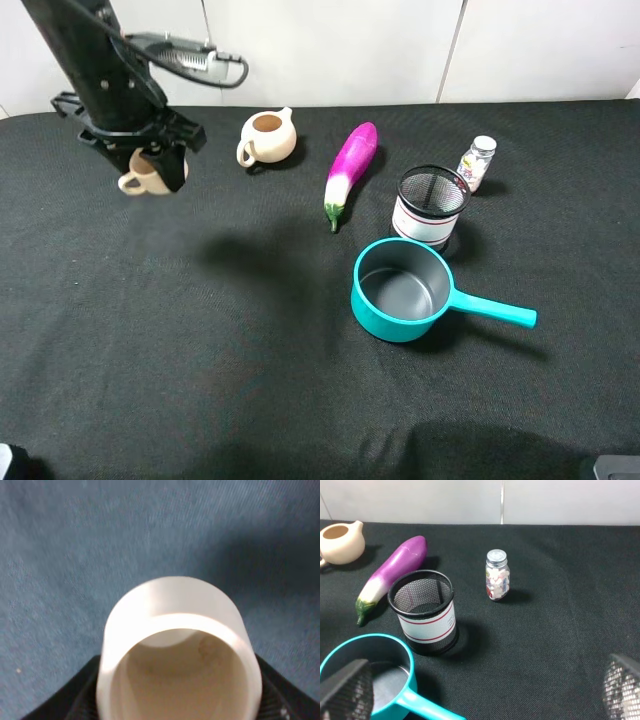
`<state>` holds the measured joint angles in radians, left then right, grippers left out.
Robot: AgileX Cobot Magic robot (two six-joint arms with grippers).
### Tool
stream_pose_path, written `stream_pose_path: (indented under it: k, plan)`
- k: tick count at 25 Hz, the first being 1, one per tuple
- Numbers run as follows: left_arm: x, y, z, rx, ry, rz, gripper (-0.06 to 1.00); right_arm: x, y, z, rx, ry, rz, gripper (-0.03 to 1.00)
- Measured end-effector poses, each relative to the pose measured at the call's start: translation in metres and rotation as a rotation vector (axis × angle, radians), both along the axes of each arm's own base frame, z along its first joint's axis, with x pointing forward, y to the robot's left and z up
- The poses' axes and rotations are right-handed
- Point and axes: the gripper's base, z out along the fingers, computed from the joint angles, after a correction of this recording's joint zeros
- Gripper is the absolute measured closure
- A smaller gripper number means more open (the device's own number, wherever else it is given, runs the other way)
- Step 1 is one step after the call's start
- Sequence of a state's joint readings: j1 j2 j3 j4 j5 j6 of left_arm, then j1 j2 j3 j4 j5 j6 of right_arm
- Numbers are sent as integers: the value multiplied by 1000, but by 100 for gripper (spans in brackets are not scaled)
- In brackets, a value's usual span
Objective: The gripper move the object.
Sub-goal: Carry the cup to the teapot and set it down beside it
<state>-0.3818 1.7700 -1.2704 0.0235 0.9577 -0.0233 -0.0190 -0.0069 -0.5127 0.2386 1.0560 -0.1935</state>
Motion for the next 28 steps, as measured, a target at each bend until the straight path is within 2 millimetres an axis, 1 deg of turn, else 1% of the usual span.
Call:
stream_pose_path:
  k: [3,6,23,28]
  plan:
    - [4,-2,8,-9,-24,-1,41,0,0,0,0,0,0,27]
    - [6,-1,10,1,-35,-9,41,0,0,0,0,0,0,27]
    - [8,0,10,10,-59,-17,41,0,0,0,0,0,0,27]
    - [13,-2,3,14,-55,-18,41,0,0,0,0,0,0,27]
